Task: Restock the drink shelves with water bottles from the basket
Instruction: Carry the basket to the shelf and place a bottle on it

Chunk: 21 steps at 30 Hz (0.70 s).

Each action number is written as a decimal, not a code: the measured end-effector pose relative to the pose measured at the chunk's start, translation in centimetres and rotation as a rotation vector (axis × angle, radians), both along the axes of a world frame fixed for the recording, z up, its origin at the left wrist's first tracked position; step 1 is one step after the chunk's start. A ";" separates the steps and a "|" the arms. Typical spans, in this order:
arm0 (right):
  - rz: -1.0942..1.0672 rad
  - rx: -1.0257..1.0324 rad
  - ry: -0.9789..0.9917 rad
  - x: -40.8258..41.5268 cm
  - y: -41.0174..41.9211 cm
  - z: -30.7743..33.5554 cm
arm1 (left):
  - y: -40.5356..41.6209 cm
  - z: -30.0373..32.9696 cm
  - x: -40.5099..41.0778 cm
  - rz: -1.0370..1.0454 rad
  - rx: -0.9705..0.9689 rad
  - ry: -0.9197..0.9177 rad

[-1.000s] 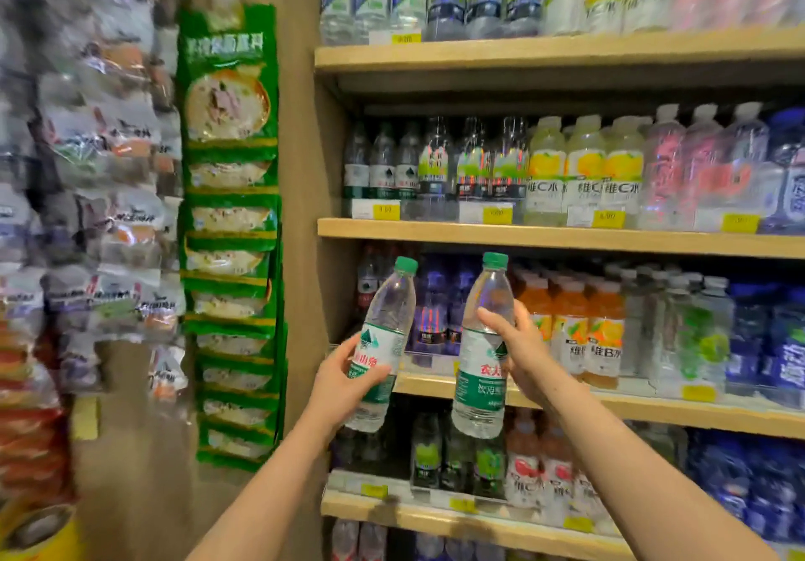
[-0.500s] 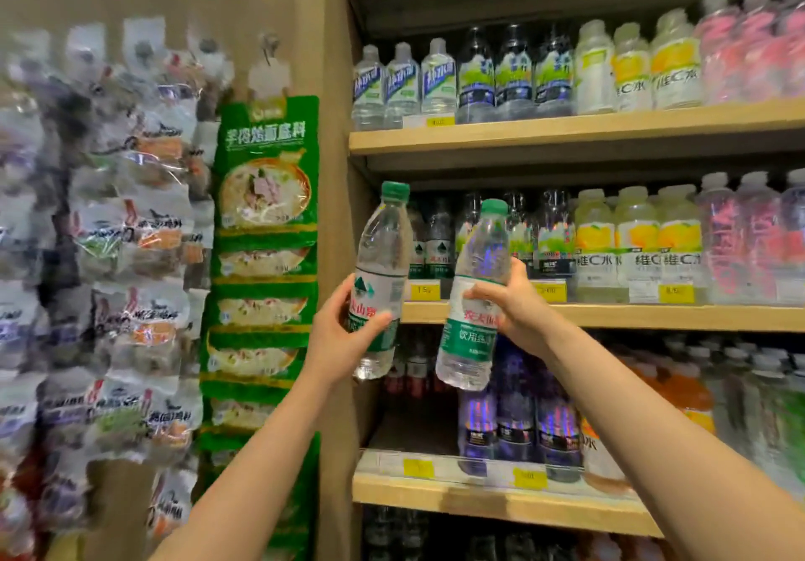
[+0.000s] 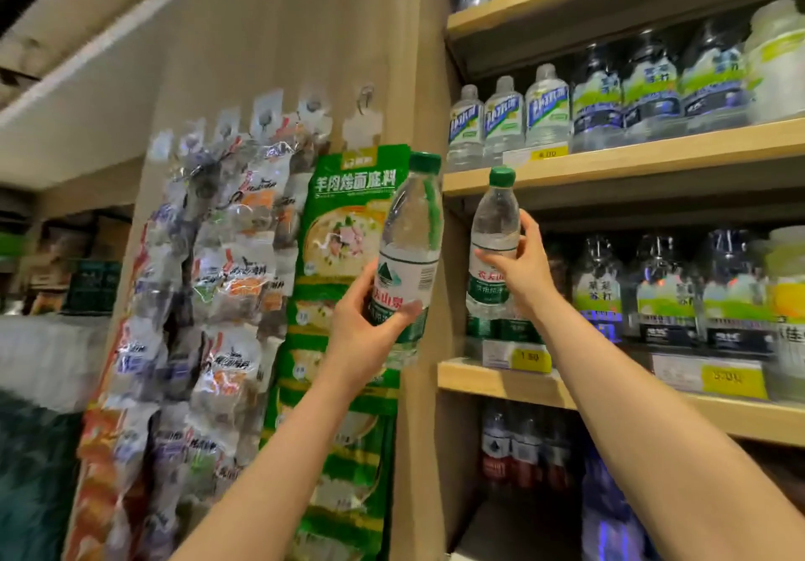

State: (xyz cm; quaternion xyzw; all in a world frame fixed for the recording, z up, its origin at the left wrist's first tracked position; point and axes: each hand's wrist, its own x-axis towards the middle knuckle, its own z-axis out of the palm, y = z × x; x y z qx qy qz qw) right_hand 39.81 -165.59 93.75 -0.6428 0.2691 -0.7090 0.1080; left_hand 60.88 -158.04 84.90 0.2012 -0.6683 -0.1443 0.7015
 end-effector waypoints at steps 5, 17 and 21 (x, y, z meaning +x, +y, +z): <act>-0.090 0.102 0.005 -0.7 -3.9 -0.9 | -1.3 -0.3 -0.4 0.026 0.002 0.005; -0.275 0.401 0.145 0.6 -7.2 -2.5 | -1.4 -0.2 -0.3 0.021 0.009 -0.009; -0.213 0.498 0.261 -0.9 -5.5 -2.9 | -1.0 -0.3 -0.4 -0.003 0.014 -0.024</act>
